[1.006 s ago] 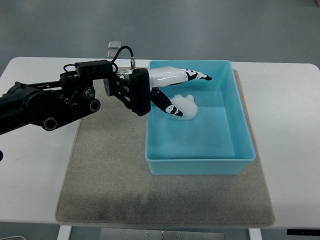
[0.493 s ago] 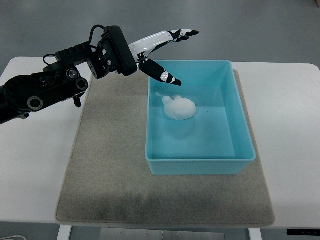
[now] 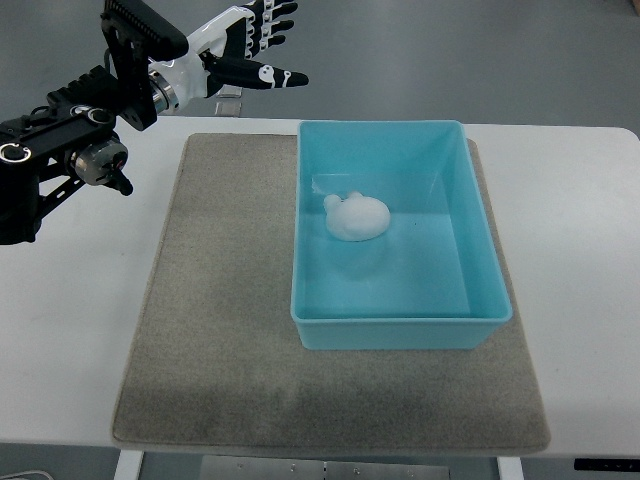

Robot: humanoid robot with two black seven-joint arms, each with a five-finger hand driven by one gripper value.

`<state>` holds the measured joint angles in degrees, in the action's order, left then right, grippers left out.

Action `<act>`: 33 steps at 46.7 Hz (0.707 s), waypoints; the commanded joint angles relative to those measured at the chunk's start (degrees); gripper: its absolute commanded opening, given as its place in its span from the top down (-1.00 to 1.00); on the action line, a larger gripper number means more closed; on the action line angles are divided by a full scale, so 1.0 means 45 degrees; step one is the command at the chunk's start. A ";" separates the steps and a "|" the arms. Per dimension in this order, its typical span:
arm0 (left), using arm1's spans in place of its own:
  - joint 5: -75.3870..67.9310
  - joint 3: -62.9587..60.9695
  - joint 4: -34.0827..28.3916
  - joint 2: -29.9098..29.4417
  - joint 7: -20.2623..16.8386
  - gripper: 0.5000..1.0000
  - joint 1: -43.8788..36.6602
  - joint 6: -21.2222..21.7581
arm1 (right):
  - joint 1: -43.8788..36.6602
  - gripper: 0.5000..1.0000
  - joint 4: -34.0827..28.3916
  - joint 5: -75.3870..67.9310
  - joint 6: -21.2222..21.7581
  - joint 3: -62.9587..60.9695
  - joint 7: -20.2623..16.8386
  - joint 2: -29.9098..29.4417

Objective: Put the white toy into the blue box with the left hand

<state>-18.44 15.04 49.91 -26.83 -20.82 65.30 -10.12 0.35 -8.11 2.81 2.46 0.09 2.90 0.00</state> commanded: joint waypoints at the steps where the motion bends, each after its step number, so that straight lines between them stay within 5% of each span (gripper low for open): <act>1: 0.0892 -0.0001 -0.0951 0.0005 0.0037 -0.99 -0.0019 -0.1555 | 0.0001 -0.74 0.0006 0.0000 0.0000 0.0000 0.0001 0.0000; 12: 0.3431 -0.0021 -0.3997 0.0005 0.0466 -0.99 -0.0116 -0.5501 | 0.0001 -0.74 0.0006 0.0000 0.0000 0.0000 0.0001 0.0000; 23: 0.5071 0.0037 -0.5367 0.0102 0.1794 -0.99 -0.0721 -0.5529 | 0.0001 -0.74 0.0006 0.0000 0.0000 0.0000 0.0001 0.0000; 33: 0.6888 0.1150 -0.5368 0.0044 0.4097 -0.99 -0.1795 -0.5529 | 0.0001 -0.74 0.0006 0.0000 0.0000 0.0000 0.0001 0.0000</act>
<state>10.08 18.10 25.66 -26.39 -5.72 58.77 -35.02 0.35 -8.11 2.81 2.49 0.09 2.90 0.00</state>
